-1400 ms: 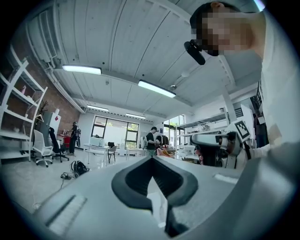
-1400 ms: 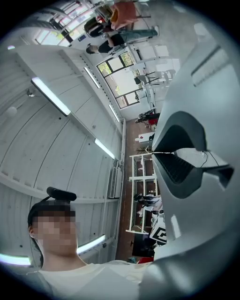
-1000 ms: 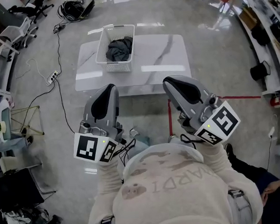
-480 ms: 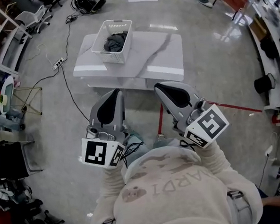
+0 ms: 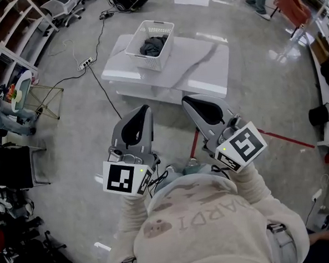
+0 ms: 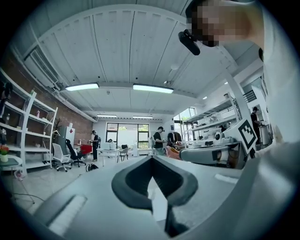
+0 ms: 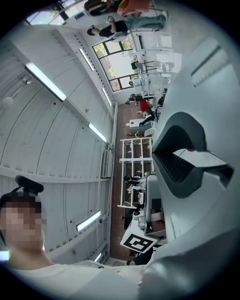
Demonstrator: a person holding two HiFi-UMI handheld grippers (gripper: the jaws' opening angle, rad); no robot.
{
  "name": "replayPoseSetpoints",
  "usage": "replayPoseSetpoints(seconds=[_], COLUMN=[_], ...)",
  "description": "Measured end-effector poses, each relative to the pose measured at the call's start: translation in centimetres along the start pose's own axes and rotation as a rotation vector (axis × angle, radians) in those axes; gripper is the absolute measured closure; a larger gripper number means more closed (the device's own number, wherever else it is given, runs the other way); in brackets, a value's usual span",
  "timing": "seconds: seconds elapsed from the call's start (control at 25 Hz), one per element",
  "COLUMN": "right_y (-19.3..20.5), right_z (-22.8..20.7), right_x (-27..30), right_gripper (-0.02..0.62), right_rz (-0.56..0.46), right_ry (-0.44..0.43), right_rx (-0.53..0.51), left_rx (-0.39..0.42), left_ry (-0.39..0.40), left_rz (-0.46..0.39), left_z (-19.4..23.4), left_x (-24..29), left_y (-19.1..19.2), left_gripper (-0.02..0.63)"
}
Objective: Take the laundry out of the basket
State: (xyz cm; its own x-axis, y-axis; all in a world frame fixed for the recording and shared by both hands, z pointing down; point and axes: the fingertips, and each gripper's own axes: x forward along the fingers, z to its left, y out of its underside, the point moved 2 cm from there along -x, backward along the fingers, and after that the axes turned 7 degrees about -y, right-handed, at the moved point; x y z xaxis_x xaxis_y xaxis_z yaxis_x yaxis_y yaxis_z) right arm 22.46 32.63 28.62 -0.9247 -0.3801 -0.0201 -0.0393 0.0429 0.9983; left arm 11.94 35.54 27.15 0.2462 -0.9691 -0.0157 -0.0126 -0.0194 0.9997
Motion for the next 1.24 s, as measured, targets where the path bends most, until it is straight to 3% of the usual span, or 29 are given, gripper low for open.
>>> replayPoseSetpoints(seconds=[0.84, 1.24], right_y=[-1.2, -1.7], right_z=[4.5, 5.3], right_x=[1.3, 1.3], right_gripper=[0.568, 0.568], right_rz=[0.002, 0.004], right_ry=[0.051, 0.051], right_rx=[-0.032, -0.050], left_rx=[-0.056, -0.044], left_ry=[0.153, 0.218], left_rz=[0.001, 0.031], left_z=[0.3, -0.8], left_x=[-3.4, -3.4], left_y=[-0.9, -0.9], left_gripper=[0.606, 0.606])
